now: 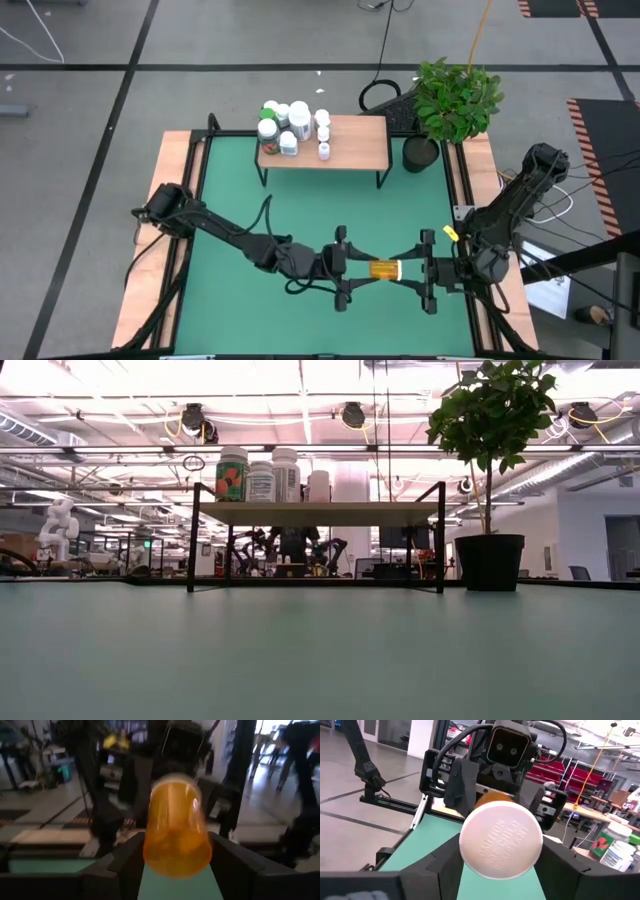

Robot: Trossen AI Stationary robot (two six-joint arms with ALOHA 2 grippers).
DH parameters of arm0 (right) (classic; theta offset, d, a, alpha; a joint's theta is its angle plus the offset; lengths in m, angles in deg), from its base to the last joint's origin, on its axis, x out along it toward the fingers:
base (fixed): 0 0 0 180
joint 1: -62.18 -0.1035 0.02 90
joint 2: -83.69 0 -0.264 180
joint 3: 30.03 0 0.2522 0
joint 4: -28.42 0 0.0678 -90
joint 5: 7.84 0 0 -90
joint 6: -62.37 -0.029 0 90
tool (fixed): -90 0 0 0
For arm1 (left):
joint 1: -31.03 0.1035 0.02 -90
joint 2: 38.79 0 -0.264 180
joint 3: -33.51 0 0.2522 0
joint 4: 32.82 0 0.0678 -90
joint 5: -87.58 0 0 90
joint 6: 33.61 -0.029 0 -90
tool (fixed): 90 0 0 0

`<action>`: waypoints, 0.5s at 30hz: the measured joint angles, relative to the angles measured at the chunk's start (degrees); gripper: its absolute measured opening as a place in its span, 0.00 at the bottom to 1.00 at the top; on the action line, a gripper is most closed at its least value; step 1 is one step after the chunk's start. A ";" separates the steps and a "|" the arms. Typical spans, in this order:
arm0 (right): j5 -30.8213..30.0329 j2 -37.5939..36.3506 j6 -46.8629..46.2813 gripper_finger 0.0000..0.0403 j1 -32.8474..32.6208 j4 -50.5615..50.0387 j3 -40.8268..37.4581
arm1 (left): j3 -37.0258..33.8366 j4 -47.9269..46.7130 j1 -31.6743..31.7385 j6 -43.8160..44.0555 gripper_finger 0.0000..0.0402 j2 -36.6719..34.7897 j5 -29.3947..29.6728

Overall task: Pick and place medicine bottles onto shelf by color
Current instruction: Put the orange bottle on the shelf

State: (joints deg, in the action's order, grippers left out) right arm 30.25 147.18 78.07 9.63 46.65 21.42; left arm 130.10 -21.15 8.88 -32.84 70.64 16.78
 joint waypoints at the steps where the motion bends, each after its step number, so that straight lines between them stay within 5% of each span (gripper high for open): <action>1: -0.25 0.01 -0.31 0.50 0.12 -0.07 -0.02 | 0.02 -1.58 0.04 0.04 0.53 0.00 0.31; 9: -0.38 -2.04 -6.32 0.50 4.50 -4.24 0.05 | -0.04 -25.28 0.13 4.12 0.83 0.04 14.77; 15: 0.42 -3.72 -17.38 0.50 13.94 -24.54 5.93 | -2.25 -44.04 1.27 19.85 0.92 0.02 15.91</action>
State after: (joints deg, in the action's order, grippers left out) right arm 30.67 143.45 60.69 23.57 22.11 27.35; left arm 127.85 -65.18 10.15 -12.99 70.66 32.69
